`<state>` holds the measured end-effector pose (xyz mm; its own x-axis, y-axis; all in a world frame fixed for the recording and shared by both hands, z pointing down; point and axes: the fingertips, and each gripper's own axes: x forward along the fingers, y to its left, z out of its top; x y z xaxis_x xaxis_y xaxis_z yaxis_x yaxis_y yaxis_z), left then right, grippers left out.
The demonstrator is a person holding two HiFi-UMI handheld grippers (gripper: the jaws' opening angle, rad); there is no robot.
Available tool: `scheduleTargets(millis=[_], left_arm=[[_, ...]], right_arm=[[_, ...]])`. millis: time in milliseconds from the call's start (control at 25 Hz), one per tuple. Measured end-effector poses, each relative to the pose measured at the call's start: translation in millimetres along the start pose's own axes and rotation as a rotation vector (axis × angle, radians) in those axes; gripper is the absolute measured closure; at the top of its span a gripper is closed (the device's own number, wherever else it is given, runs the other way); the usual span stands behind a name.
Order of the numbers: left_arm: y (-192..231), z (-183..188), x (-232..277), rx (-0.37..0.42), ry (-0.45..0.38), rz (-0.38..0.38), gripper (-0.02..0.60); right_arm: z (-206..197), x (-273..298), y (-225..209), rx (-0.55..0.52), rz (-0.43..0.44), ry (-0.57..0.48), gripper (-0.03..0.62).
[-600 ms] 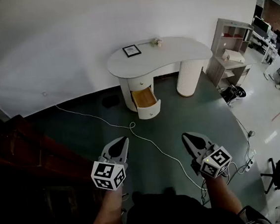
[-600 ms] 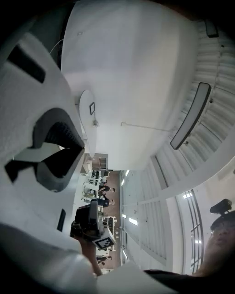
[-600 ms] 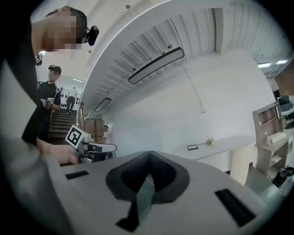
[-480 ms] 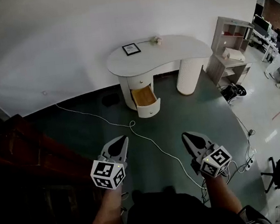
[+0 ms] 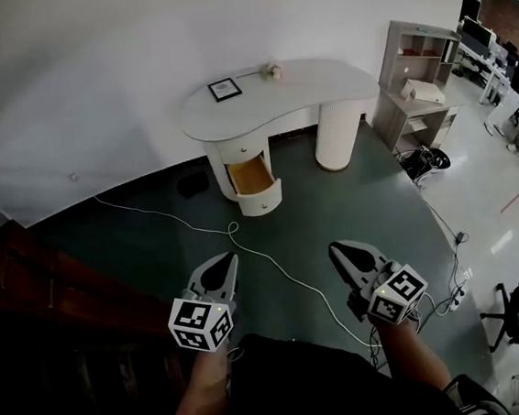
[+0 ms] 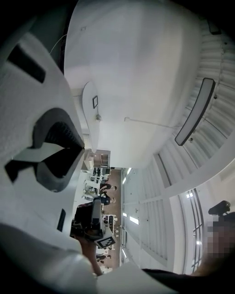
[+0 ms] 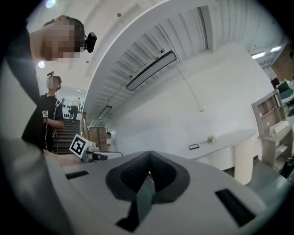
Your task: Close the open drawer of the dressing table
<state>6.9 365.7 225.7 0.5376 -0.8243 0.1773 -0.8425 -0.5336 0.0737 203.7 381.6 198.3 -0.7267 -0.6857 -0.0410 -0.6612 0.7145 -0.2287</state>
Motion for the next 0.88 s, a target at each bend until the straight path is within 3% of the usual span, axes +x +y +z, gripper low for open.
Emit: scheduleTargets(millis=[360,640,880], left_arm=[[32.3,-5.3,51.8,-0.028,0.016,0.005,0.574],[133.6,-1.7,115.0,-0.05,0.034,0.008,0.574],[211.0,8.7,164.7,-0.057,0.053,-0.044,0.574]], right_arm=[[-20.4,33.3,-52.6,0.079,-0.023,0.066,0.589],[-24.9,150.2,-98.0,0.075,-0.025,0.125,0.589],[-17.8,257.9,-117.4,0.055,-0.014,0.162,0.589]])
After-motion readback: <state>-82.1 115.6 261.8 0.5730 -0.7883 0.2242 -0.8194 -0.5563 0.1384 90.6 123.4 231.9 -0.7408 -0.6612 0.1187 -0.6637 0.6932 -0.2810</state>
